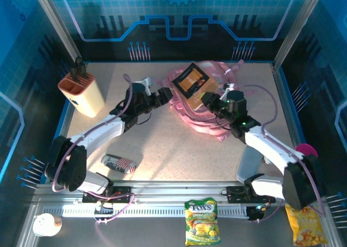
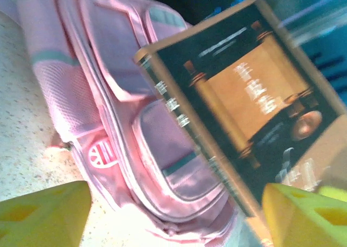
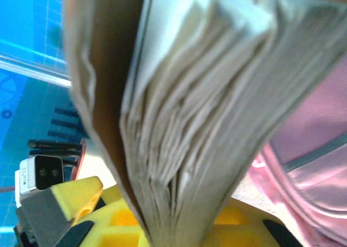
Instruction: Pack books, pencil case, and school supplies into a backpack
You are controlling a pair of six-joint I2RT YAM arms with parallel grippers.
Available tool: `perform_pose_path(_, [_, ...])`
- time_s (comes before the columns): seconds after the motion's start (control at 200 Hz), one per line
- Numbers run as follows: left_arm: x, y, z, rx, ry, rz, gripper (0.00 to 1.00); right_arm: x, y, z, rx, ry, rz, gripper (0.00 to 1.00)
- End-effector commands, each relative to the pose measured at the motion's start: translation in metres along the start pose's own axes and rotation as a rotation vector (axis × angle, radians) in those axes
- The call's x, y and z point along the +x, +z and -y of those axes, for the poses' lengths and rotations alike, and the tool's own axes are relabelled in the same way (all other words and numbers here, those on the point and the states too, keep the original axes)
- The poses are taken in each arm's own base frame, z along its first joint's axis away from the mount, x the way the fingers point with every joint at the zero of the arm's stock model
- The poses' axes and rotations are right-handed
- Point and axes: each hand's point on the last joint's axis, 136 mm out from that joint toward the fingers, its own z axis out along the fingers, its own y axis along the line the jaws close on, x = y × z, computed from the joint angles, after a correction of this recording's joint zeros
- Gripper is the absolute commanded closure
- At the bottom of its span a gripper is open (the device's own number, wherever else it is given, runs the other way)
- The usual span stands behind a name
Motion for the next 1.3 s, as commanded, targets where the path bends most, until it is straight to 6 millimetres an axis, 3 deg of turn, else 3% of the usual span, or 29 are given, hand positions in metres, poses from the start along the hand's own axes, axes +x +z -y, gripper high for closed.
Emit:
perform_pose_path(0.0, [0.033,0.019,0.013,-0.033,0.235,-0.155,0.11,-0.026,-0.032,0.016,0.1,-0.114,0.102,0.98])
perform_pose_path(0.08, [0.049,0.035,0.022,-0.07,0.357,-0.227,0.03,-0.037,-0.051,0.026,0.158,-0.127,0.137,0.98])
perform_pose_path(0.305, [0.095,0.074,0.054,-0.032,0.667,-0.364,0.01,-0.058,-0.099,0.053,0.298,-0.134,0.22,0.98])
perform_pose_path(0.49, [0.117,0.101,0.053,-0.063,0.863,-0.458,0.04,-0.067,-0.128,0.075,0.413,-0.091,0.253,1.0])
perform_pose_path(0.925, [0.128,0.149,0.036,-0.153,0.987,-0.594,0.3,-0.074,-0.145,0.084,0.441,-0.047,0.28,1.0])
perform_pose_path(1.291, [0.13,0.167,0.017,-0.254,1.04,-0.63,0.46,-0.078,-0.153,0.083,0.442,-0.047,0.302,1.0])
